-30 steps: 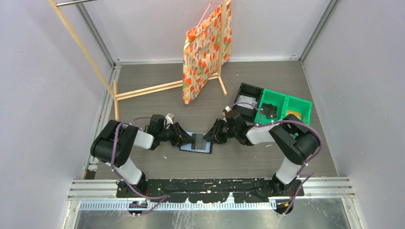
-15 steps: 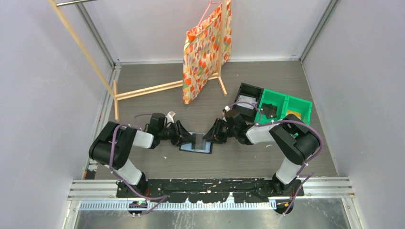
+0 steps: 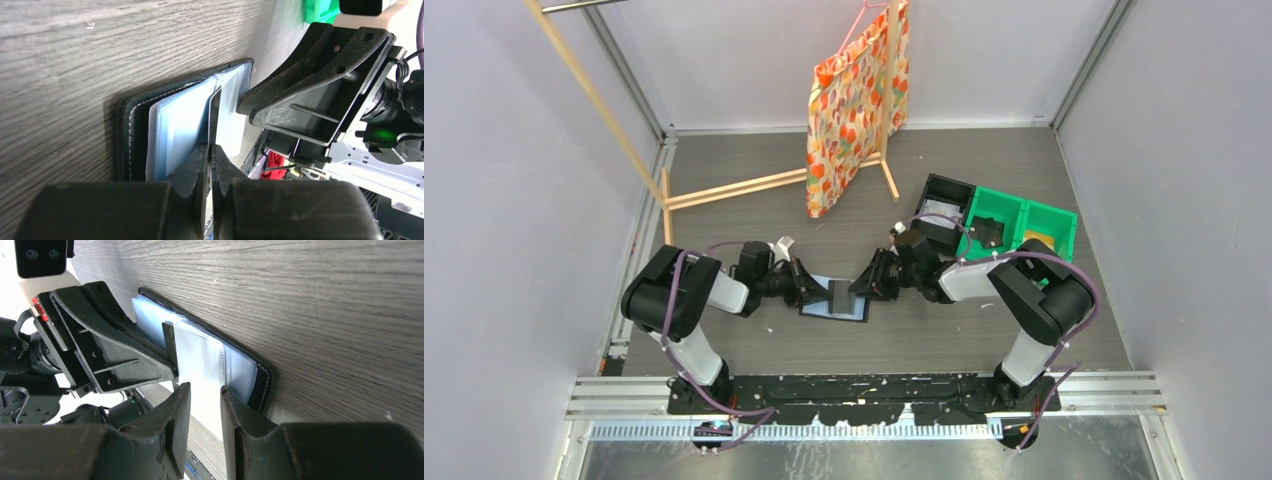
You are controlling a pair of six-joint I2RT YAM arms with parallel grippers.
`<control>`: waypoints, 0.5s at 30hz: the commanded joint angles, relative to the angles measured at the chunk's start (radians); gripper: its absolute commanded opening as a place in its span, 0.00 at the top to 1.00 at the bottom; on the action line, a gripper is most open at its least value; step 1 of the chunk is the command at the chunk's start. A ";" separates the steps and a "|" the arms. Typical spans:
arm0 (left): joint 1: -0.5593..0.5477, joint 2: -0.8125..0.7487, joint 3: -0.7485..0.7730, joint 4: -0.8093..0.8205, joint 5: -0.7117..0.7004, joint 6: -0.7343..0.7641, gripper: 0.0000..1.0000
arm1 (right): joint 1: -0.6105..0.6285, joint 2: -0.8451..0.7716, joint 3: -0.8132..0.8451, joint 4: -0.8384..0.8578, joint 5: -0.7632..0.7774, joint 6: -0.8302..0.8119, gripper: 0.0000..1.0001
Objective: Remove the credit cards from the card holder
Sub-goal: Remove the credit card from the card holder.
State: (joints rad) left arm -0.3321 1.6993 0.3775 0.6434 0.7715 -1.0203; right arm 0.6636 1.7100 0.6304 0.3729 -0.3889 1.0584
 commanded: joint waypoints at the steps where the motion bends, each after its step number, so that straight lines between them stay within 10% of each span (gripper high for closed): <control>1: -0.004 0.003 -0.008 0.072 0.010 -0.013 0.99 | 0.001 0.024 -0.010 -0.105 0.055 -0.038 0.66; 15: 0.011 -0.425 -0.008 -0.527 -0.254 0.136 0.99 | 0.000 0.009 -0.022 -0.103 0.057 -0.038 0.66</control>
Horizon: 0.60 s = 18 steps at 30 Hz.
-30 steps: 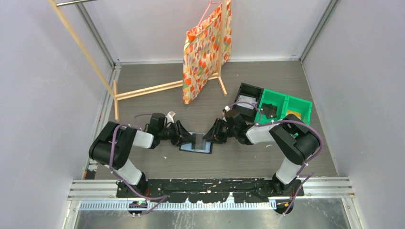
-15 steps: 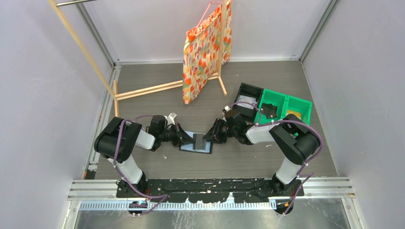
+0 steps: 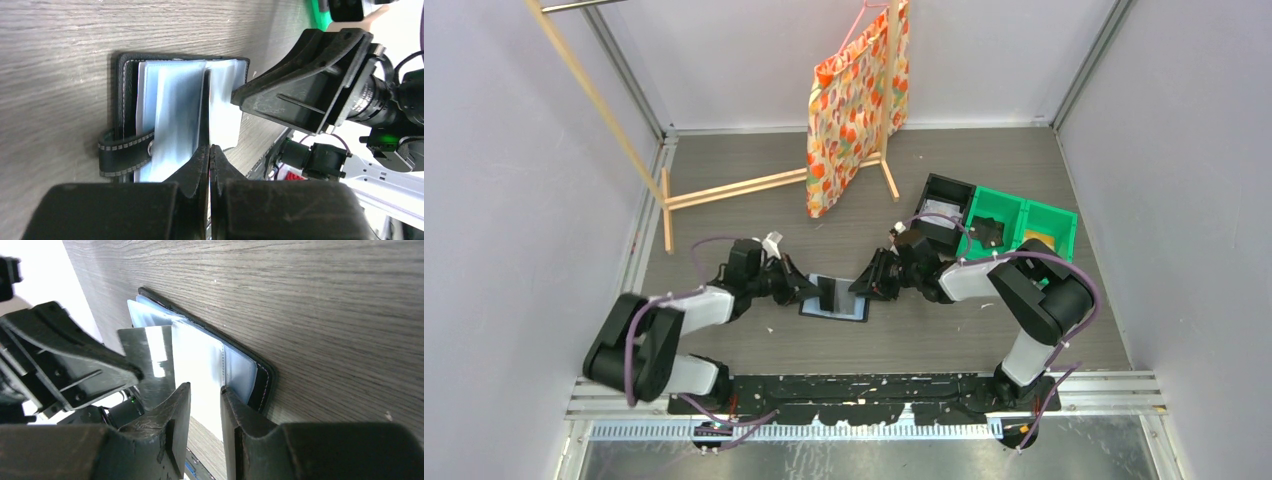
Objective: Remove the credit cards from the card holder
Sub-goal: Remove the credit card from the card holder.
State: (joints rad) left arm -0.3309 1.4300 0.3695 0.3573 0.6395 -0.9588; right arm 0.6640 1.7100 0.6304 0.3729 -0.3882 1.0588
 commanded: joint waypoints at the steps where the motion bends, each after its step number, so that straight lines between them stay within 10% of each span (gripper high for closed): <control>1: 0.012 -0.200 0.005 -0.284 -0.134 0.088 1.00 | 0.000 0.006 -0.020 -0.103 0.052 -0.039 0.66; 18: 0.013 -0.383 0.079 -0.458 -0.118 0.099 0.99 | -0.002 -0.194 0.052 -0.227 0.025 -0.121 0.50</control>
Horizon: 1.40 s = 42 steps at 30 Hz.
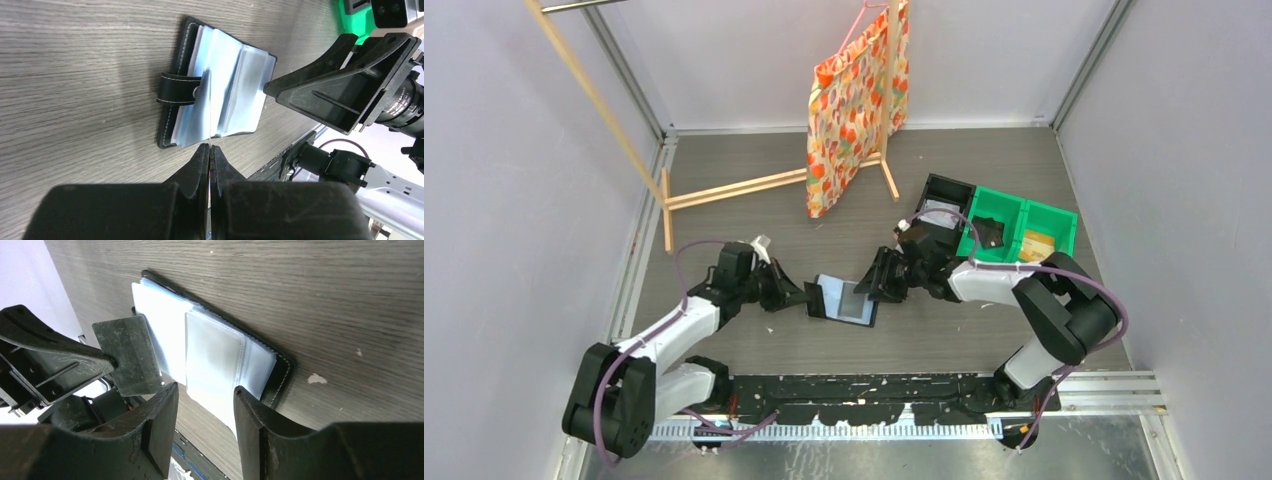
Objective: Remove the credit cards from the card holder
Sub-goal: Remove the credit card from the card holder, then place the credit card in the storage box.
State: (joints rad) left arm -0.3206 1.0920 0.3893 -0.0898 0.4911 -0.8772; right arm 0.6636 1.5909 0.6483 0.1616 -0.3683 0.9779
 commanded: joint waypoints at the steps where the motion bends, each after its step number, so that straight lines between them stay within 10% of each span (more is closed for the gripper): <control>1: 0.003 -0.050 0.067 -0.011 0.042 0.015 0.99 | -0.002 -0.086 0.034 -0.008 0.000 -0.045 0.50; 21: 0.003 -0.081 0.092 0.391 0.336 -0.197 0.99 | 0.010 -0.107 0.038 0.403 -0.319 0.102 0.45; 32: 0.006 -0.055 0.078 0.495 0.345 -0.262 0.99 | -0.016 0.081 -0.076 1.210 -0.368 0.578 0.62; 42: 0.030 -0.048 0.079 0.497 0.355 -0.262 0.99 | -0.033 0.086 -0.094 1.247 -0.367 0.600 0.68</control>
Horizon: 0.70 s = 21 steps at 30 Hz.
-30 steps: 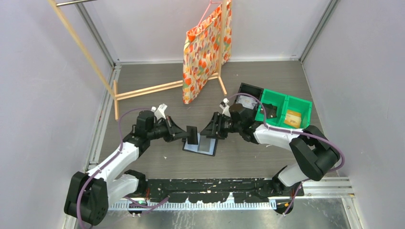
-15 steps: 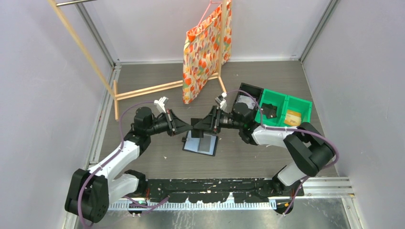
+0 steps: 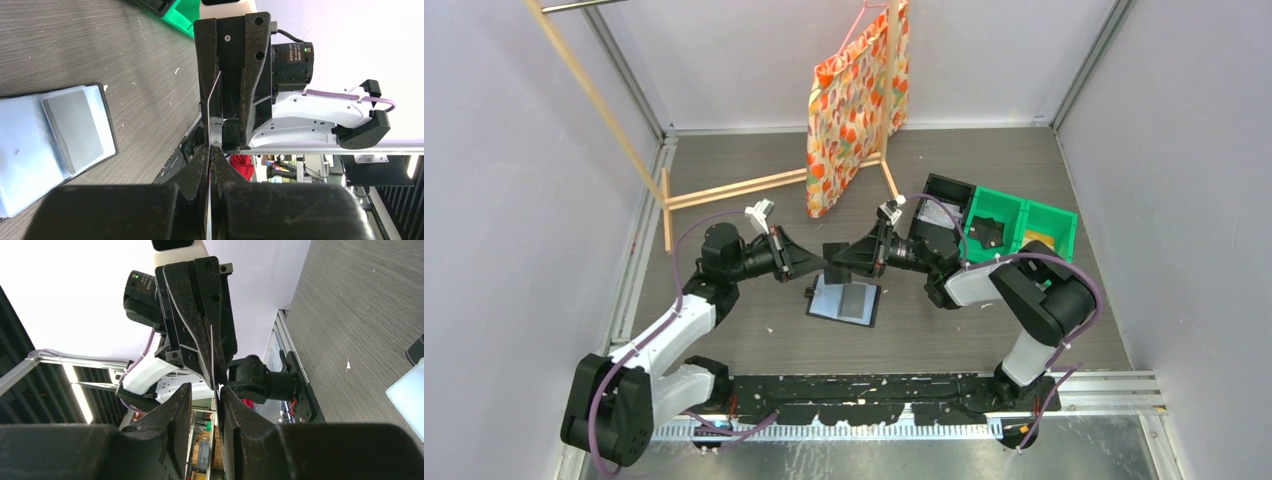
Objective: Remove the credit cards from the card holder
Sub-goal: Place the credit card in the storage box.
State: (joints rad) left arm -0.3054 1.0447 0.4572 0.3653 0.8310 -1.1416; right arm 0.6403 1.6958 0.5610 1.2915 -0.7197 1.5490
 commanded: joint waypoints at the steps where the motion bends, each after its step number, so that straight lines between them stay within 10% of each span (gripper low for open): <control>1: 0.015 0.002 0.012 0.045 0.016 0.001 0.99 | -0.012 -0.018 -0.006 0.117 -0.020 0.031 0.70; 21: 0.032 -0.002 0.024 -0.012 0.017 0.016 1.00 | -0.017 -0.034 -0.007 -0.002 -0.030 -0.034 0.99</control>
State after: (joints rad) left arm -0.2913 1.0451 0.4572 0.3882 0.8562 -1.1530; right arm 0.6327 1.7203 0.5442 1.3346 -0.7277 1.5749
